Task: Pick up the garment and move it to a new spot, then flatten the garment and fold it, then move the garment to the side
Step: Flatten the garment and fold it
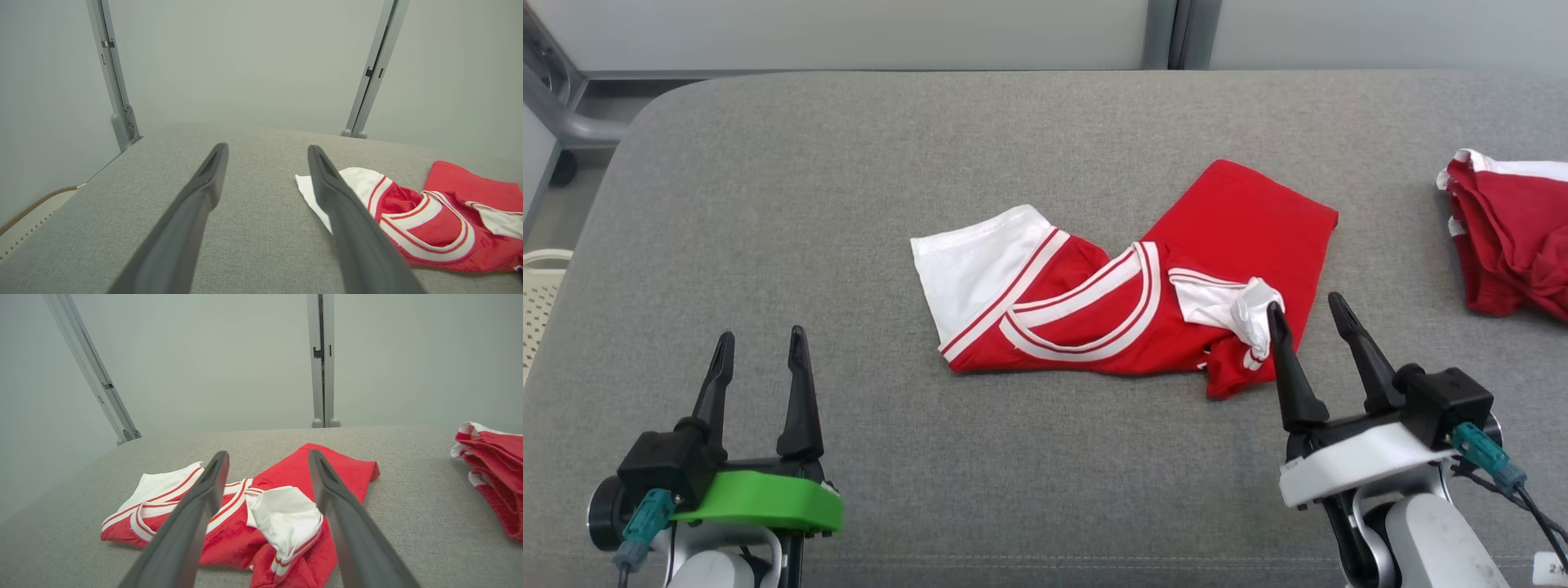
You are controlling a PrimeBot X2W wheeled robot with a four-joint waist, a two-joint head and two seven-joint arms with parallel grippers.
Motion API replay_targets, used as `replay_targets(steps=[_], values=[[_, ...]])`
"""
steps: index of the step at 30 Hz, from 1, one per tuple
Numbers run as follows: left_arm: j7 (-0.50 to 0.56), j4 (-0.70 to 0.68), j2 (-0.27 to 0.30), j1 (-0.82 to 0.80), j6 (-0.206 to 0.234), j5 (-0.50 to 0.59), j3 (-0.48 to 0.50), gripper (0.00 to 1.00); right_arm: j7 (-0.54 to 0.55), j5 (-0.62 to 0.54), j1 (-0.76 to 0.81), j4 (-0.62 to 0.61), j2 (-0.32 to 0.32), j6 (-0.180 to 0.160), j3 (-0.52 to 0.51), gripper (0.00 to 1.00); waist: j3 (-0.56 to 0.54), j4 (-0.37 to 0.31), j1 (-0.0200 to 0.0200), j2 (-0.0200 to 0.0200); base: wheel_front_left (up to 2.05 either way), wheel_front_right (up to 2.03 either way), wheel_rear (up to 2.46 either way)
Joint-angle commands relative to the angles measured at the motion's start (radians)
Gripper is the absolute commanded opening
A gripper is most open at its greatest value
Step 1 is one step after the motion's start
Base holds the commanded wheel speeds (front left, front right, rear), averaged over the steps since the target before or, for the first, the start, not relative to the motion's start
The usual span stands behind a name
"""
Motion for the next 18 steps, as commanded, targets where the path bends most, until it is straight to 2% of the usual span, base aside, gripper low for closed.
replay_targets(steps=[1, 6, 18], values=[[0.003, -0.009, 0.013, 0.024, 0.009, 0.009, 0.005, 1.00, 0.005, -0.008, 0.035, -0.028, 0.004, -0.001, -0.007, 1.00, -0.032, -0.021, -0.0001, 0.0000, 0.00, 0.00, 0.00], [0.014, -0.033, 0.025, 0.072, 0.025, 0.001, 0.013, 1.00, 0.029, -0.020, 0.123, -0.101, 0.020, -0.001, -0.024, 1.00, -0.070, -0.036, -0.0001, 0.0000, 0.00, 0.00, 0.00], [0.051, -0.088, 0.042, 0.136, 0.054, -0.009, 0.013, 1.00, 0.057, 0.008, 0.212, -0.178, 0.028, -0.001, -0.039, 1.00, -0.108, -0.042, -0.0001, 0.0000, 0.00, 0.00, 0.00]])
